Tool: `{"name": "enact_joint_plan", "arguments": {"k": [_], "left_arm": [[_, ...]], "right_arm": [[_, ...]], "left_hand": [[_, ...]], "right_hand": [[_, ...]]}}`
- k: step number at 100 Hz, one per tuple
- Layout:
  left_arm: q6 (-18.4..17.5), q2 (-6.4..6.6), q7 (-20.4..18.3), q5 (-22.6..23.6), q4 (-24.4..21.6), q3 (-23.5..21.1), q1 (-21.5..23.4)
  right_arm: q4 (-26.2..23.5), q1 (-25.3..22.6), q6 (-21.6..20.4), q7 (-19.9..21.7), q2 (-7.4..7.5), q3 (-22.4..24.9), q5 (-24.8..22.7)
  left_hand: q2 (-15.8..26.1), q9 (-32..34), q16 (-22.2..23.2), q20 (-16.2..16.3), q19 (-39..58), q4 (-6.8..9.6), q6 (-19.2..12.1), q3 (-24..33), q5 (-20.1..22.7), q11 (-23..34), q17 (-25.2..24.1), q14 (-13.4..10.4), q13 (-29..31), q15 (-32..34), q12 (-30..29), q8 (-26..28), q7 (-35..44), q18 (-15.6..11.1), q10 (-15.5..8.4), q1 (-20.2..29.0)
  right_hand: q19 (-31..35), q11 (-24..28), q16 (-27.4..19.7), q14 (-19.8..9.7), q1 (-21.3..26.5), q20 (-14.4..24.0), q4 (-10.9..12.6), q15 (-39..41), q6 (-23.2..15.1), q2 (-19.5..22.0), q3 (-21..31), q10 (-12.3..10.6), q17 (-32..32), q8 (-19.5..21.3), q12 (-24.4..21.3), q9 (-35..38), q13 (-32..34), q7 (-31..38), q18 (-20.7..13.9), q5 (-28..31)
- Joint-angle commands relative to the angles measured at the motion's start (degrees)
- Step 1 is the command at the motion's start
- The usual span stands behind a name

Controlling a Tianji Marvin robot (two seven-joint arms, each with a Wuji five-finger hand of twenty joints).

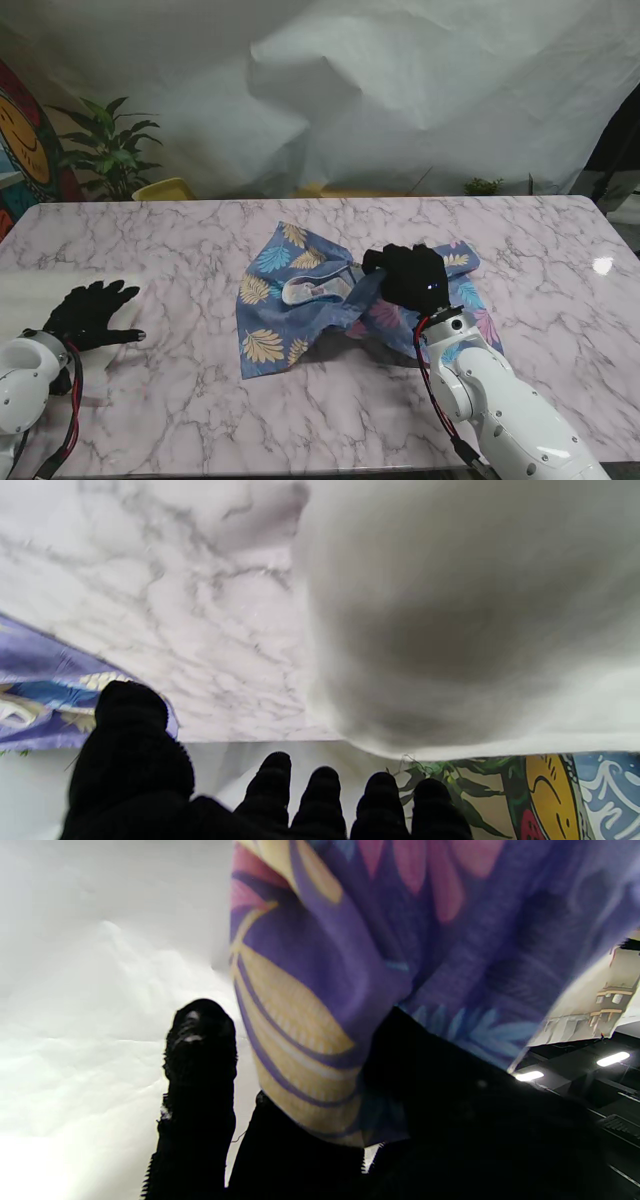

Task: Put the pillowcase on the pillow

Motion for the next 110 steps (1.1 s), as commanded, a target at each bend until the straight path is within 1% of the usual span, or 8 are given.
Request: {"name": "enact_joint_plan", "arguments": {"k": [1, 25, 56, 75, 88, 99, 103, 110], "left_arm": [[0.2, 0.41, -1.8, 0.4, 1.4, 0.2, 0.0], [-0.4, 1.26, -6.2, 6.6, 2.6, 0.3, -0.8], [3.5, 1.69, -10.8, 8.1, 4.9, 2.1, -2.6], [6.1, 1.96, -10.5, 5.6, 10.4, 5.2, -5.8], [7.7, 2.04, -9.2, 0.1, 15.4, 8.0, -8.6], [7.2, 1.91, -6.1, -3.2, 19.5, 10.2, -10.8], [7.0, 1.82, -4.7, -3.7, 20.7, 11.0, -11.4], [6.3, 1.49, -1.2, -5.2, 22.6, 12.2, -12.3]], "right_arm": [[0.4, 0.0, -0.2, 0.3, -0.11, 0.0, 0.2], [1.0, -0.4, -0.4, 0.7, -0.21, 0.4, 1.1], [1.8, -0.3, -0.7, 0.9, -0.38, 0.2, 2.1], [1.3, -0.7, -0.8, 1.2, -0.40, 0.6, 2.3], [1.3, -0.8, -0.8, 1.3, -0.32, 0.7, 2.1], [1.3, -0.7, -0.9, 1.3, -0.28, 0.8, 2.0], [1.3, -0.7, -0.8, 1.3, -0.27, 0.8, 1.9], [1.4, -0.6, -0.8, 1.2, -0.25, 0.8, 1.8]], "left_hand": [[-2.2, -3.2, -4.2, -3.9, -3.0, -0.25, 1.5, 0.3, -2.5, -1.9, -0.5, 0.8, -2.6, -2.0, -4.8, -4.7, -3.1, -0.3, 1.2, -1.5], [-6.2, -3.5, -9.3, -9.2, -4.1, 0.85, 3.4, 1.7, -2.6, -2.2, -0.9, 3.9, -3.4, -3.1, -6.0, -14.9, -4.6, 1.4, 4.4, 3.7], [-6.5, -4.0, -9.6, -12.1, -4.3, 1.08, 5.8, 1.6, -2.6, -2.2, -1.9, 12.9, -4.5, -3.1, -6.1, -15.2, -4.6, 10.9, 12.6, 3.7], [-8.5, -3.9, -2.8, -1.6, 0.9, 1.62, 3.5, 6.0, -2.6, -2.2, 1.4, 12.6, -3.6, -1.3, -6.1, -15.2, -4.6, 12.7, 11.0, 10.6], [-11.5, -3.7, 10.7, 6.0, 9.1, 0.90, 0.9, 20.5, -2.6, -1.8, 13.8, 10.4, 1.5, 11.7, -5.3, -15.2, -4.6, 4.5, 8.7, 18.4], [-13.3, -2.3, 16.0, 13.6, 29.1, 0.46, -0.3, 30.6, -2.6, 1.5, 16.2, 4.8, 7.0, 22.6, 9.8, -15.2, -4.6, -5.7, 6.6, 26.2], [-14.5, -0.8, 18.5, 13.5, 39.5, -0.08, -1.0, 35.1, -2.5, 4.9, 16.3, 1.7, 10.1, 26.3, 18.7, -13.8, -3.6, -9.7, 4.7, 27.3], [-18.8, 3.0, 21.8, 4.1, 55.5, -3.61, -1.9, 33.7, -2.1, 16.0, 17.6, -1.4, 15.6, 31.3, 23.6, 0.2, 1.0, -11.1, 1.8, 34.3]], "right_hand": [[0.8, 2.5, 0.8, -1.6, 2.4, -0.1, -0.7, 3.9, -1.1, -0.8, 2.4, -1.8, 0.0, -0.3, 1.0, -0.4, 1.7, 2.7, -1.5, -0.4], [0.7, 2.5, 0.8, -1.5, 2.5, -0.2, -0.7, 3.6, -1.1, -0.7, 2.3, -1.9, -0.3, -0.2, 1.1, -0.4, 1.7, 2.7, -1.4, -0.4], [0.4, 2.3, 0.5, -1.2, 2.5, -0.2, -0.6, 2.8, -1.5, -0.5, 2.0, -2.1, -0.8, 0.2, 1.2, -0.6, 1.6, 2.6, -1.1, -0.2], [0.1, 2.1, 0.0, -0.8, 2.6, -0.2, -0.6, 1.5, -1.6, -0.3, 1.7, -2.3, -1.4, 0.5, 1.2, -0.9, 1.6, 2.5, -0.6, -0.2], [0.0, 2.1, -0.2, -0.7, 2.6, -0.1, -0.6, 1.0, -1.8, -0.3, 1.7, -2.5, -1.5, 0.7, 1.2, -0.9, 1.6, 2.4, -0.6, -0.1], [0.0, 2.0, -0.2, -0.6, 2.6, -0.1, -0.6, 0.9, -1.9, -0.3, 1.7, -2.5, -1.7, 0.8, 1.2, -0.9, 1.6, 2.3, -0.5, -0.1], [0.0, 2.0, -0.2, -0.6, 2.6, -0.1, -0.6, 0.9, -1.9, -0.3, 1.7, -2.6, -1.7, 0.8, 1.2, -0.9, 1.7, 2.3, -0.5, -0.1], [-0.1, 2.0, -0.2, -0.6, 2.6, -0.1, -0.6, 0.8, -1.9, -0.4, 1.7, -2.6, -1.8, 0.8, 1.2, -0.8, 1.7, 2.3, -0.5, -0.1]]}}
